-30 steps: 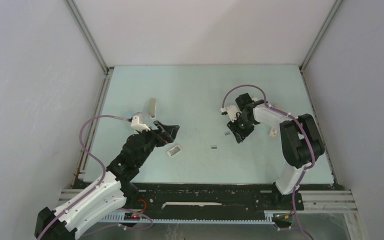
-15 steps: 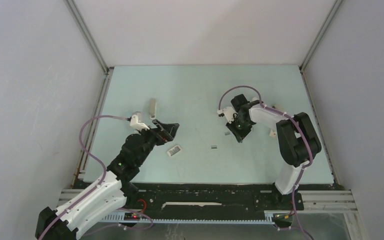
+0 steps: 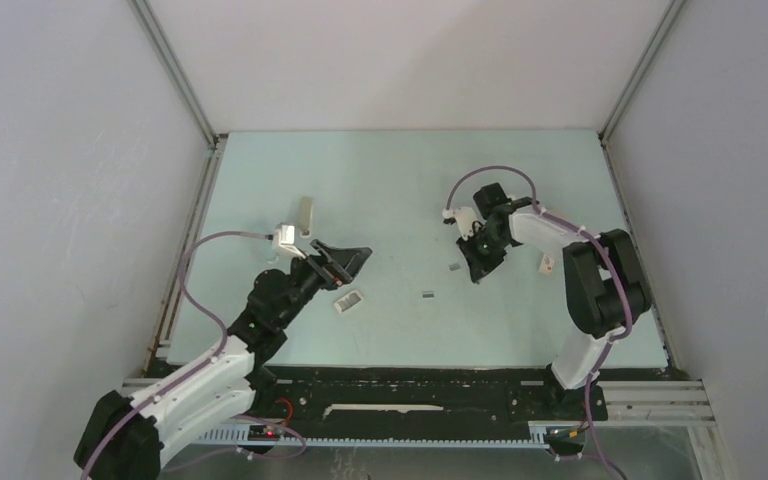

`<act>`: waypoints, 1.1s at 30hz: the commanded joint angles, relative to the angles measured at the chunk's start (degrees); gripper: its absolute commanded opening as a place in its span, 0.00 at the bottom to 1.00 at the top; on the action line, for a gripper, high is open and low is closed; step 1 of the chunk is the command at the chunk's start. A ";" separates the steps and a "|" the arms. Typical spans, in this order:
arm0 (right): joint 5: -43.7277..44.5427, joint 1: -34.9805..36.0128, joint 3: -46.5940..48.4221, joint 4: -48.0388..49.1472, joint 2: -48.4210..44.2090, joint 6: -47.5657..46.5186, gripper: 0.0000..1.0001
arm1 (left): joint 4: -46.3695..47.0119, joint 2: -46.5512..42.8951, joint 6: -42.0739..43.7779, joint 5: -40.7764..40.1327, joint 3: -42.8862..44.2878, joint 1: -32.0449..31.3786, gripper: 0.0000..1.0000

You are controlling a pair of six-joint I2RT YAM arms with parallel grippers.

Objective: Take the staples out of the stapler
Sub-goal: Pick up the staple from the center of the board.

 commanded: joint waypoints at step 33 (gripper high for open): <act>-64.75 -10.39 -11.60 60.53 -11.94 74.95 0.17 | 46.44 51.17 -28.34 26.79 19.54 -6.20 0.66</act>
